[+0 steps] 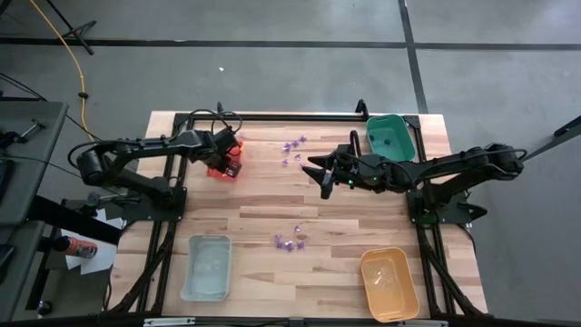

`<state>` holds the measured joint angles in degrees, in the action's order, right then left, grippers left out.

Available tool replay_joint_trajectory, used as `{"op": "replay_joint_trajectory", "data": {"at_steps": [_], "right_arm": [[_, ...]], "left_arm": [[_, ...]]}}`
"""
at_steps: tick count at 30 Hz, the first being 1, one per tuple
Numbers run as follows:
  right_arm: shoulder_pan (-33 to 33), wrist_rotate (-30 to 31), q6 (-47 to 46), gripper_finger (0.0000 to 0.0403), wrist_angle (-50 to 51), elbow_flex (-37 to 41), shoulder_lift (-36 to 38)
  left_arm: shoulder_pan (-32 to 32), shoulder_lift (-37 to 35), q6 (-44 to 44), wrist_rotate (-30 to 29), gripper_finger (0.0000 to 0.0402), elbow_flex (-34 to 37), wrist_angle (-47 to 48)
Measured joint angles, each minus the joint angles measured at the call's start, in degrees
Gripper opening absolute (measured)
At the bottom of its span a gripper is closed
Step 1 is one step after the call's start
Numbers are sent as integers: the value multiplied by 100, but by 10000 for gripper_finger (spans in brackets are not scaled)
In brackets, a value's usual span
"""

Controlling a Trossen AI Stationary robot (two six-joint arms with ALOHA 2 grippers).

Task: Sort Halloween decoration
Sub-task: Put the white bone toy into the orange bin

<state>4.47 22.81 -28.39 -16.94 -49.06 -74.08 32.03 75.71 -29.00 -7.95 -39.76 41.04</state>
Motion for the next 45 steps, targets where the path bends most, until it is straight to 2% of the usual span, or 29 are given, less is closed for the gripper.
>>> {"op": "replay_joint_trajectory", "data": {"at_steps": [6,9,12,18,22,29,34,45], "right_arm": [[0,0,20,204,0,0,0],[0,0,31,204,-1,0,0],[-18,0,33,204,-1,0,0],[-129,-8,33,204,-31,0,0],[-245,-440,84,204,-233,0,0],[-271,-1401,1045,204,-823,0,0],[-273,-1436,1090,204,-834,0,0],[-273,-1440,1050,204,-816,0,0]], "left_arm": [[-2,-335,265,127,92,-639,-30],[-46,-711,305,148,91,-910,-425],[-254,-1204,500,367,90,-945,-1447],[-1059,-2011,1138,1243,90,-687,-3911],[-1733,-2261,1226,1404,90,-395,-4941],[-2717,-2159,1541,1058,88,-12,-5185],[-3013,-1987,1817,715,85,10,-5240],[-3071,-1896,1876,550,85,10,-5540]]}}
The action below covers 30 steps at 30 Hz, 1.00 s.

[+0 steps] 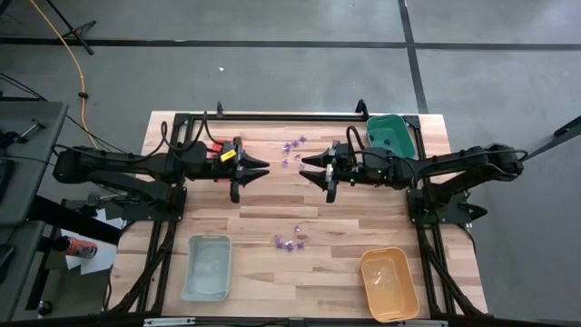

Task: Sort Halloween decoration
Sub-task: Put the white bone toy into the orange bin

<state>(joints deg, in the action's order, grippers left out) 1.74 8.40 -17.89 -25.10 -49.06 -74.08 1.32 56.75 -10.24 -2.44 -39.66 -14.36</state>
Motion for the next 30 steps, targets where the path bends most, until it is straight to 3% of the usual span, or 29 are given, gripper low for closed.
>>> {"op": "replay_joint_trajectory", "data": {"at_steps": [8,13,15,24,30], "right_arm": [[0,-2,-2,204,1,0,0],[0,-2,-1,204,0,0,0],[0,-2,-2,204,0,0,0],[0,-4,-4,204,-69,0,2],[0,-4,-284,204,-70,0,2]], "left_arm": [[0,0,-27,-82,86,-2,1],[137,153,-625,-1065,85,-26,-124],[363,341,-805,-1155,85,-194,73],[1560,2172,-1221,-234,85,-1891,2388],[2207,3630,-1071,50,85,-2989,3899]]}}
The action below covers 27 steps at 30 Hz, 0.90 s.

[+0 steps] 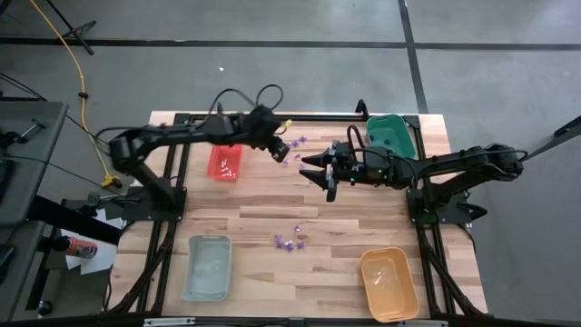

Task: Sort Halloween decoration
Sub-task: Put the white bone toy into the orange bin

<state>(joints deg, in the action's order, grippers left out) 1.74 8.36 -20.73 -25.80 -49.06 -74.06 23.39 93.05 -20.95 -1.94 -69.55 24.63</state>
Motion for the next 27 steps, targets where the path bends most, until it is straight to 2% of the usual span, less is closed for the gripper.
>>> {"op": "replay_joint_trajectory", "data": {"at_steps": [6,13,19,27], "right_arm": [[0,0,-198,204,0,0,0],[0,1,-645,204,27,0,0],[0,114,-825,204,28,0,0],[0,237,-929,204,28,0,2]], "left_arm": [[477,1217,6,475,85,-772,719],[776,2129,-108,741,85,-1053,778],[858,2417,-54,734,85,-1063,635],[847,2443,698,905,85,-1063,225]]}}
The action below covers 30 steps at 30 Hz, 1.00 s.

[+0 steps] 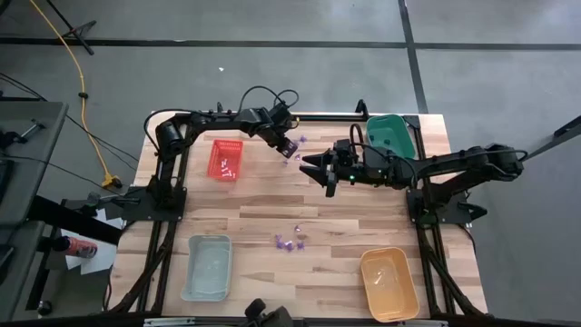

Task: Sort Halloween decoration
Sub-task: Put the white bone toy into the orange bin

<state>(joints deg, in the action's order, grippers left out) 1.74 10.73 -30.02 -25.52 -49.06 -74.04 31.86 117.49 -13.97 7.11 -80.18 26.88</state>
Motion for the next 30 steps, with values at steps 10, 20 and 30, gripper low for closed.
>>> {"op": "replay_joint_trajectory", "data": {"at_steps": [10,20,30], "right_arm": [[0,3,-164,204,2,0,0],[11,8,-151,204,75,0,0],[-25,130,-151,204,127,0,0]], "left_arm": [[15,294,402,310,85,-8,69],[40,-162,613,388,85,12,149],[430,-599,462,-225,85,1,-22]]}}
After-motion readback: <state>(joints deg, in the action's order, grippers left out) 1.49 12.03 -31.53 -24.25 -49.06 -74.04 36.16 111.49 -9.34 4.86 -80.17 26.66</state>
